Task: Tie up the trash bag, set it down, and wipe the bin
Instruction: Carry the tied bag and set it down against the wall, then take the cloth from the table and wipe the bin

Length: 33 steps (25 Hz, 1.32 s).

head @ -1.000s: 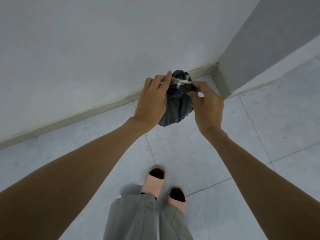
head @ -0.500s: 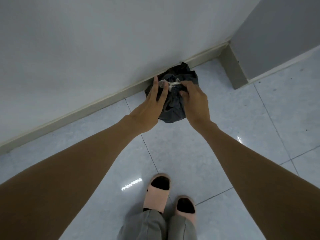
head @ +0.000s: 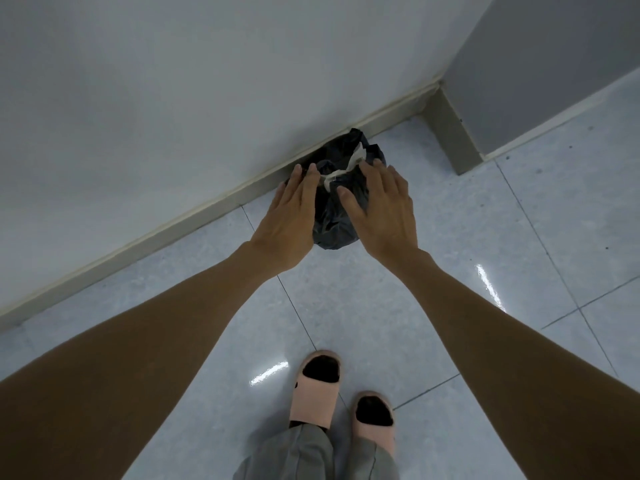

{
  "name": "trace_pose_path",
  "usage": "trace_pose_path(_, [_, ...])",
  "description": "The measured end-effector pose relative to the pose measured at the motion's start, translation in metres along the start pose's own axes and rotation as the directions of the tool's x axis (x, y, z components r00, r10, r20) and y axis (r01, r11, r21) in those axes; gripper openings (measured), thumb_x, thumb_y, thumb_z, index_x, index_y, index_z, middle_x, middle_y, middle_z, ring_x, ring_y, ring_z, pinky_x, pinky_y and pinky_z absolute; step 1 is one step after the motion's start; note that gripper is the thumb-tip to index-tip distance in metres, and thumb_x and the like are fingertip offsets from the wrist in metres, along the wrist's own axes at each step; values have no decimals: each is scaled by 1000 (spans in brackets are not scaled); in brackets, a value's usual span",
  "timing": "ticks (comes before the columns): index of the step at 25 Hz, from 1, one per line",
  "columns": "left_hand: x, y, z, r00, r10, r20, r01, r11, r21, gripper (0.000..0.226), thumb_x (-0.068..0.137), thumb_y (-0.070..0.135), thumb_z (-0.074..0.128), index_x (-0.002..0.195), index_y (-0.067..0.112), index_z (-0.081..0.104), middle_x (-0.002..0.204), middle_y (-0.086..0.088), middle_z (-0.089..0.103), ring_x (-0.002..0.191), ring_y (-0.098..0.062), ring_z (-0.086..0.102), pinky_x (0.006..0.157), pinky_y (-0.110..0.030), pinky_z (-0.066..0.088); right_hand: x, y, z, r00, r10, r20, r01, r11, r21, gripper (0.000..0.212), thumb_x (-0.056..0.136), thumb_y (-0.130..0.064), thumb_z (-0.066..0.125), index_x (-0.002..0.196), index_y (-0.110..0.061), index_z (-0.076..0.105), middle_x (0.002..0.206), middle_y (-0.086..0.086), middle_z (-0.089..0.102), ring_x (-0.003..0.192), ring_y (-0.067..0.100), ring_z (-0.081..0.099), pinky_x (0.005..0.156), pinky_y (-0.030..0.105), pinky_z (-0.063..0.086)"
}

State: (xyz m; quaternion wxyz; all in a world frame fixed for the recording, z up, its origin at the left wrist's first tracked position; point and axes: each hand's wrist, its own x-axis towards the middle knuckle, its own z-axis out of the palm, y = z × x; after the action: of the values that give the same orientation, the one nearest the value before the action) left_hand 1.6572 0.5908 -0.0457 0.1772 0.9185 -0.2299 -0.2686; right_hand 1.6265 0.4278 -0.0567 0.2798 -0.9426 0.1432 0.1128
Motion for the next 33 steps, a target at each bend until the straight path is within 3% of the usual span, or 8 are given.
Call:
trace_pose_path(6, [-7, 24, -7, 995, 2, -101, 13, 989, 149, 80, 91, 1, 47, 156, 5, 0, 163, -19, -14, 150, -38, -17, 123, -50, -5, -22, 14, -21, 998, 53, -31, -52, 999, 10, 65, 101, -56, 39, 153, -17, 32, 164, 10, 24, 152, 30, 15, 124, 47, 17])
trace_pose_path(10, [-12, 60, -6, 990, 39, -136, -9, 977, 213, 81, 94, 6, 48, 156, 7, -5, 163, -19, -13, 151, -38, -16, 124, -51, -4, -44, 35, -46, 992, 89, -85, -88, 996, 23, 65, 101, -57, 37, 153, -19, 32, 165, 8, 22, 153, 29, 13, 124, 46, 14])
trace_pose_path(16, [-14, 146, 18, 984, 171, -46, -144, 923, 357, 77, 99, 17, 46, 155, 5, -6, 164, -15, -14, 151, -34, -16, 124, -51, -3, -106, 94, -92, 955, 229, -191, -211, 971, 109, 63, 101, -57, 38, 152, -21, 33, 165, 7, 22, 154, 27, 12, 124, 45, 11])
trace_pose_path(21, [-21, 248, 56, 934, 339, 108, -351, 824, 444, 73, 102, 24, 41, 155, 7, -7, 163, -16, -17, 150, -36, -18, 123, -54, -3, -199, 177, -142, 860, 423, -284, -374, 903, 210, 63, 101, -57, 38, 152, -20, 34, 165, 6, 22, 154, 25, 11, 125, 46, 10])
trace_pose_path(25, [-59, 370, 95, 828, 496, 261, -559, 699, 446, 78, 99, 20, 45, 156, 8, -6, 161, -18, -24, 149, -37, -21, 122, -54, -7, -312, 246, -192, 681, 631, -371, -527, 775, 350, 63, 100, -56, 39, 151, -20, 36, 165, 6, 23, 154, 25, 11, 126, 46, 11])
trace_pose_path(29, [-117, 504, 122, 616, 668, 417, -784, 467, 409, 77, 98, 19, 48, 156, 10, -2, 161, -15, -24, 149, -35, -23, 120, -51, -11, -446, 285, -241, 423, 815, -397, -601, 580, 551, 61, 101, -55, 40, 151, -20, 37, 164, 5, 25, 154, 24, 11, 126, 45, 10])
trace_pose_path(33, [-208, 631, 133, 468, 721, 511, -878, 311, 365, 71, 101, 28, 44, 157, 11, 4, 163, -12, -22, 149, -33, -24, 120, -53, -12, -591, 292, -288, 208, 913, -352, -598, 404, 692, 63, 100, -57, 36, 152, -21, 34, 165, 4, 22, 154, 22, 8, 127, 44, 7])
